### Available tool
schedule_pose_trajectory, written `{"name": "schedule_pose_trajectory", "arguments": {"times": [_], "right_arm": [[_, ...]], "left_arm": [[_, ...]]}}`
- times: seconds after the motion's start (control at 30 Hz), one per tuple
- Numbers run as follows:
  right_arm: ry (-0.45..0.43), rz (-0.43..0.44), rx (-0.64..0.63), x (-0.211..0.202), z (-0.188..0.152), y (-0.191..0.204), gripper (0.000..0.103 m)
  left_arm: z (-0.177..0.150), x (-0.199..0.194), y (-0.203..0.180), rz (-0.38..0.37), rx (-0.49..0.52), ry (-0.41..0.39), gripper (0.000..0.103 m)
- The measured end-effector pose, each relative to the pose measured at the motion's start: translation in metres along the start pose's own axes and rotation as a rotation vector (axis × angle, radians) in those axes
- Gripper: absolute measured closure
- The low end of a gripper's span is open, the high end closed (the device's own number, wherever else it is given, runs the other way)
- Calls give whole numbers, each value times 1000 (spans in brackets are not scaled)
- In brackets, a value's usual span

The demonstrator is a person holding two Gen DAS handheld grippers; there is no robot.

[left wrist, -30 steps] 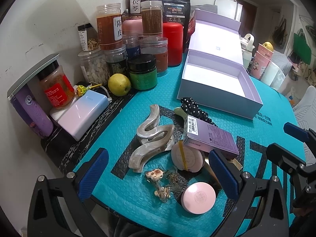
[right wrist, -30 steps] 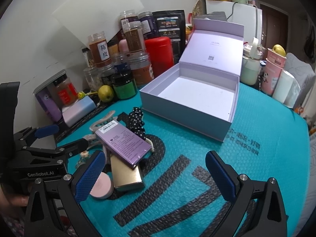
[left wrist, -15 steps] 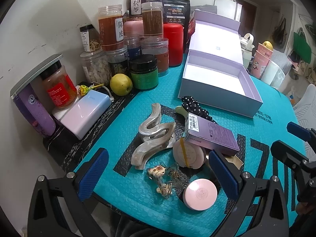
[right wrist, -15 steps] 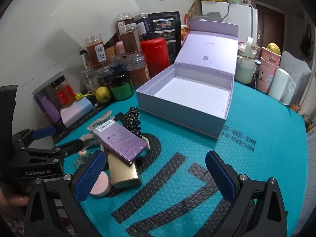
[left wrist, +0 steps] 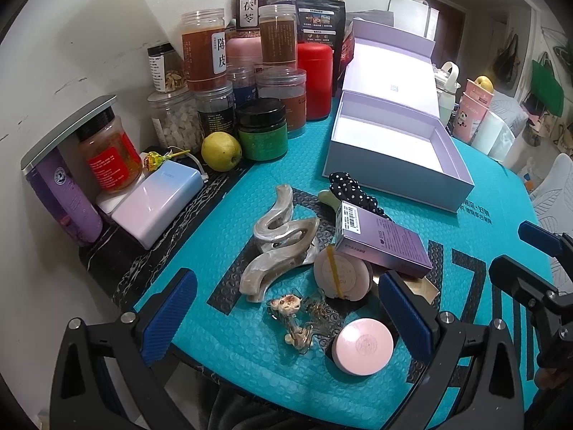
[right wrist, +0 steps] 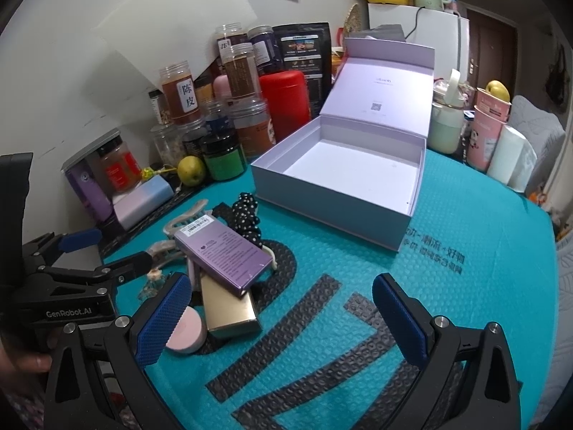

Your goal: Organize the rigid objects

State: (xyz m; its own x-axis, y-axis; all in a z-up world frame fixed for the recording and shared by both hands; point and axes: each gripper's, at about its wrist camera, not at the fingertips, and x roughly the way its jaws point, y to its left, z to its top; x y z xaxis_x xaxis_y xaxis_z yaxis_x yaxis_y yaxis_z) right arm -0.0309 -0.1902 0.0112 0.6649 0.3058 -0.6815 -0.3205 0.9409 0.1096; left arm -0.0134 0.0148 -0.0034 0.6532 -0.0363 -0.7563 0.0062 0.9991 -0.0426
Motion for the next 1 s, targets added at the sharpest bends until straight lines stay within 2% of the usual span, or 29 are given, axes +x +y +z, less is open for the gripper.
{"name": "schedule_pose_trajectory", "arguments": {"times": [0.57, 1.0], "right_arm": [[3, 12, -2, -5, -6, 4, 0], [49, 51, 9, 7, -25, 13, 0]], "left_arm": [[-10, -8, 5, -4, -4, -1, 0], [-30, 4, 18, -38, -37, 55, 0]]}}
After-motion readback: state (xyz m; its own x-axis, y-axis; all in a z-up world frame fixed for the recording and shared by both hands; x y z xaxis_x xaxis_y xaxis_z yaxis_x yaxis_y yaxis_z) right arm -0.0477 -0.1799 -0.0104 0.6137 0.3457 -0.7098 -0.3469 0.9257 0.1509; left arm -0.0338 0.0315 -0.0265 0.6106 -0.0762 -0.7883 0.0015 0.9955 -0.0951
